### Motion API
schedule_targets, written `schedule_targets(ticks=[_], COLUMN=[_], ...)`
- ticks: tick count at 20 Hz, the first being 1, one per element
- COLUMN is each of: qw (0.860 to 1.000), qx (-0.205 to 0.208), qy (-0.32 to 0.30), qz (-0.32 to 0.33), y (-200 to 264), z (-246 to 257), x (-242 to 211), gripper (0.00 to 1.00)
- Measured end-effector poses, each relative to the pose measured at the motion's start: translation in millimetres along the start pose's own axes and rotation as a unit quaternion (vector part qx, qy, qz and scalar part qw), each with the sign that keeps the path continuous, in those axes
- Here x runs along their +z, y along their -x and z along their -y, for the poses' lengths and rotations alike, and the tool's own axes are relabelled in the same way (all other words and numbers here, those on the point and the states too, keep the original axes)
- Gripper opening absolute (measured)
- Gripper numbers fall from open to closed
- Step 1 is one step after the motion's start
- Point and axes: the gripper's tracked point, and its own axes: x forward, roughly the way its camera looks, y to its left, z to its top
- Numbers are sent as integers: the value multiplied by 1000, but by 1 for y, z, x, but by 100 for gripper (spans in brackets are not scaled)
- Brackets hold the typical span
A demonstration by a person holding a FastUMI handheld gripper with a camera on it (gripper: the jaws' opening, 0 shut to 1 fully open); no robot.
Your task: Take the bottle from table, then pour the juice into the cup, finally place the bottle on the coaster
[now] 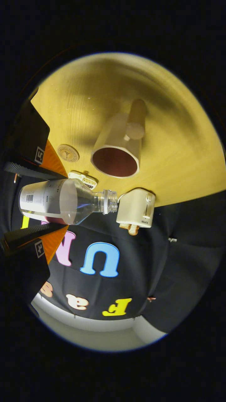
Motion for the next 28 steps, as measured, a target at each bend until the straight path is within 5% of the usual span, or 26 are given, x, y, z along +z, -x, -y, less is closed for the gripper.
schedule_targets(ticks=[5, 8, 15, 19, 21, 22, 28], qw=[990, 969, 871, 751, 705, 693, 673], qx=[18, 20, 29, 36, 18, 6, -98], qy=[-138, -245, -490, -659, -709, -721, -733], qz=[-12, 2, -12, 0, -10, -10, 12], y=[3, 8, 9, 6, -4, -7, -32], z=[-10, -3, 0, 12, 21, 25, 61], x=[2, 8, 2, 3, -12, -16, -64], gripper=[72, 72, 72, 72, 72, 72, 73])
